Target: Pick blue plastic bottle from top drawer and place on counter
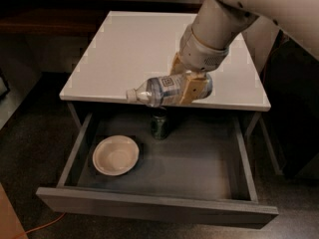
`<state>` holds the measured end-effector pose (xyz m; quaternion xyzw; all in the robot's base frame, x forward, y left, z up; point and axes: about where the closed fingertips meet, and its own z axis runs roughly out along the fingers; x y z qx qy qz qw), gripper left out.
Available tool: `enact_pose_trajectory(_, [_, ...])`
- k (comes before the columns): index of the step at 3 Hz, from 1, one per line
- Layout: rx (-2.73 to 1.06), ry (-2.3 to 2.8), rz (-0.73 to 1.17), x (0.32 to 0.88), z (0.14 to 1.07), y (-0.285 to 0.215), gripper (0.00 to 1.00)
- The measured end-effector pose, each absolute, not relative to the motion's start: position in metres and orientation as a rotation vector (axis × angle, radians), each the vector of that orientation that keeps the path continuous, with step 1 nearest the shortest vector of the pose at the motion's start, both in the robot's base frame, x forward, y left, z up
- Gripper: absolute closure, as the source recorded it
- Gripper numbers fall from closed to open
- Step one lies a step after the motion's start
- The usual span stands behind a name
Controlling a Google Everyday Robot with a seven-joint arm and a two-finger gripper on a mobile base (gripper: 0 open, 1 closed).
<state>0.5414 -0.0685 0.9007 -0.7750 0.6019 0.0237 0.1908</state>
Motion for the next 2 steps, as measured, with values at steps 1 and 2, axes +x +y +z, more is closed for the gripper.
enact_pose_trajectory(1, [-2.131, 1.761, 0.085, 0.576, 0.903, -0.082, 1.0])
enact_pose_trajectory(2, [-2.087, 1.852, 0.104, 0.609, 0.891, -0.096, 0.83])
